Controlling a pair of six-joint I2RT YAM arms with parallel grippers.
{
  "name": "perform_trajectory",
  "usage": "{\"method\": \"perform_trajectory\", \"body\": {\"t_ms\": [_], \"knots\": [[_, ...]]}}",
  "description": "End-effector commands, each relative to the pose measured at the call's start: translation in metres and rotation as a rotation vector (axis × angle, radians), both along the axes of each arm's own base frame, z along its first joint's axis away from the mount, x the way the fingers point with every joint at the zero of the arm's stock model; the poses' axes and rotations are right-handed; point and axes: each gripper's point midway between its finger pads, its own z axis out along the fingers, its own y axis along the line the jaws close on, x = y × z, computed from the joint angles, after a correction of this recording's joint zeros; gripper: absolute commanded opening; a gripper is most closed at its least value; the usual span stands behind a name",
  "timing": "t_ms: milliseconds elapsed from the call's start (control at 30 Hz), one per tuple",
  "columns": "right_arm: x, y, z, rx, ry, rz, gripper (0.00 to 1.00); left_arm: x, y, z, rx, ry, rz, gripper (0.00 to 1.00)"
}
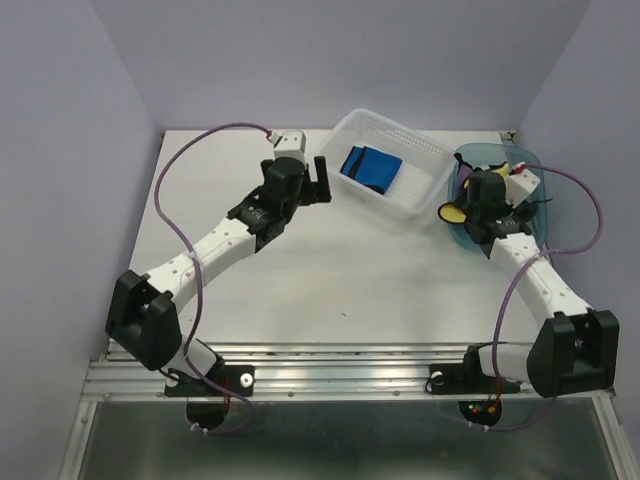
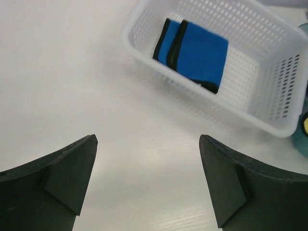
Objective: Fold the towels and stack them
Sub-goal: Grab crumpled towel, then move the towel to the center of the board
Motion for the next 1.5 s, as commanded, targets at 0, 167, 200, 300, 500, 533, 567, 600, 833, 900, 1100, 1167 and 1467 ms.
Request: {"method": "perform_trajectory", "body": {"t_ms": [0,167,200,300,500,533,567,600,833,900,1100,1167,1467], "knots": [[0.035,0.001,-0.01,0.026,-0.03,0.023,1.0,-0.022,0.022,-0.008,-0.101,0.009,0.085,0.99],[0.053,-0.009,-0.036,0.032,0.041,-0.017,0.82,-0.042,0.042,-0.031,-0.096,0.045,0.127,0.99],[0.058,-0.009,-0.038,0.032,0.046,-0.017,0.72,-0.045,0.047,-0.031,-0.098,0.041,0.14,0.99],[0.064,-0.011,-0.031,0.018,0.006,-0.015,0.19,-0.048,0.053,-0.028,-0.105,0.032,0.156,0.99],[0.073,-0.007,0.058,-0.047,-0.187,0.081,0.01,-0.057,0.063,-0.026,-0.113,0.03,0.181,0.99],[0.071,0.001,0.097,-0.053,-0.269,0.142,0.01,-0.059,0.065,-0.03,-0.113,0.035,0.184,0.99],[0.069,0.008,0.104,-0.044,-0.282,0.186,0.01,-0.061,0.066,-0.031,-0.117,0.035,0.185,0.99],[0.071,0.017,0.135,-0.034,-0.34,0.244,0.01,-0.063,0.068,-0.026,-0.138,0.025,0.191,0.99],[0.045,0.18,0.231,0.243,-0.531,1.05,0.01,-0.082,0.084,-0.017,-0.225,-0.001,0.227,0.99],[0.022,0.241,0.237,0.284,-0.526,1.255,0.01,-0.091,0.094,-0.019,-0.232,0.01,0.245,0.99],[-0.041,0.353,0.254,0.375,-0.537,1.672,0.01,-0.112,0.12,-0.027,-0.283,0.042,0.338,0.99],[-0.04,0.359,0.238,0.417,-0.501,1.69,0.01,-0.12,0.13,-0.033,-0.284,0.057,0.374,0.99],[-0.033,0.281,-0.017,0.366,0.089,1.139,0.31,-0.148,0.148,-0.103,-0.266,0.222,0.476,0.99]]}}
